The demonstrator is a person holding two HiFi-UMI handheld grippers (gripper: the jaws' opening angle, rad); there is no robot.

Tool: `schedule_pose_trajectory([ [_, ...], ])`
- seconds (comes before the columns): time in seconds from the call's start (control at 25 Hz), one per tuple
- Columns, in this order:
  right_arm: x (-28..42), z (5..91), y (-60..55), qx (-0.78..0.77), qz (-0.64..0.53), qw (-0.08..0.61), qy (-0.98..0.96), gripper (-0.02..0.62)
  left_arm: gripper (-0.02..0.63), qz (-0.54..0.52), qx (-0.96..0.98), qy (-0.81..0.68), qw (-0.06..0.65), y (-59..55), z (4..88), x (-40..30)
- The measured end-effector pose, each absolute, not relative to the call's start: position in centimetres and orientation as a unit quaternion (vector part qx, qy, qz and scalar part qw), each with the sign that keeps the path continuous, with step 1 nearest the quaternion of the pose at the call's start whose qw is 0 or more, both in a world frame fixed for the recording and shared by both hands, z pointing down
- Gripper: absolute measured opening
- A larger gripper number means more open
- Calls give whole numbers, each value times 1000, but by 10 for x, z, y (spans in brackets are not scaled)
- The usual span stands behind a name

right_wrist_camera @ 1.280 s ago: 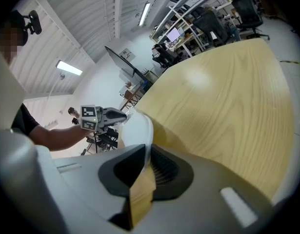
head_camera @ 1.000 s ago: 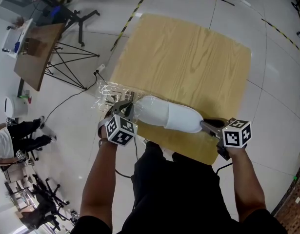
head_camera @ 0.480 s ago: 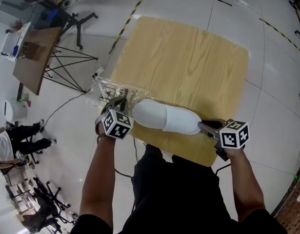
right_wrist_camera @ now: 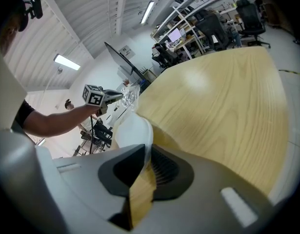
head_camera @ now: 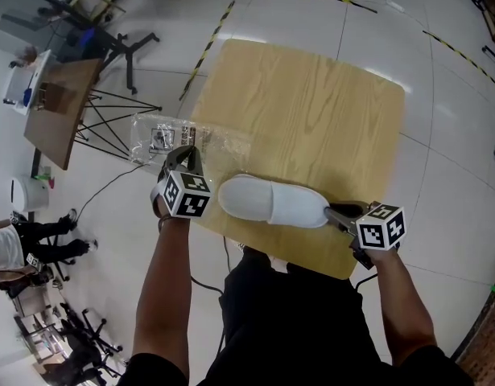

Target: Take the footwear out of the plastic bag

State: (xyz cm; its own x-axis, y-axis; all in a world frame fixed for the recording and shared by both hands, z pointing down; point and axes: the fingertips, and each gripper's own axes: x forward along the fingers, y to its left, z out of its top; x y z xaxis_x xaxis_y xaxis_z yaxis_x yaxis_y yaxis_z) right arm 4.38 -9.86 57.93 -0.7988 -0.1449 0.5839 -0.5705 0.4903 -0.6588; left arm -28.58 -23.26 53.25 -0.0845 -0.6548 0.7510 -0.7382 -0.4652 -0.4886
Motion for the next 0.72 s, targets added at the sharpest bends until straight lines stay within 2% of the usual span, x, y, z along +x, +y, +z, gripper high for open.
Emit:
schedule_pose_trajectory([
  [0.24,46,581,-102,223,457,229,-830,43,9,494,694,-523,37,-262,513,-254],
  [0.48,46,581,-105,228,460,226,-828,43,9,447,741,-496,66,-274,510,-177],
  [0.72,43,580,-110,235,452,230,-829,43,9,449,760,-461,90,-269,533,-105],
])
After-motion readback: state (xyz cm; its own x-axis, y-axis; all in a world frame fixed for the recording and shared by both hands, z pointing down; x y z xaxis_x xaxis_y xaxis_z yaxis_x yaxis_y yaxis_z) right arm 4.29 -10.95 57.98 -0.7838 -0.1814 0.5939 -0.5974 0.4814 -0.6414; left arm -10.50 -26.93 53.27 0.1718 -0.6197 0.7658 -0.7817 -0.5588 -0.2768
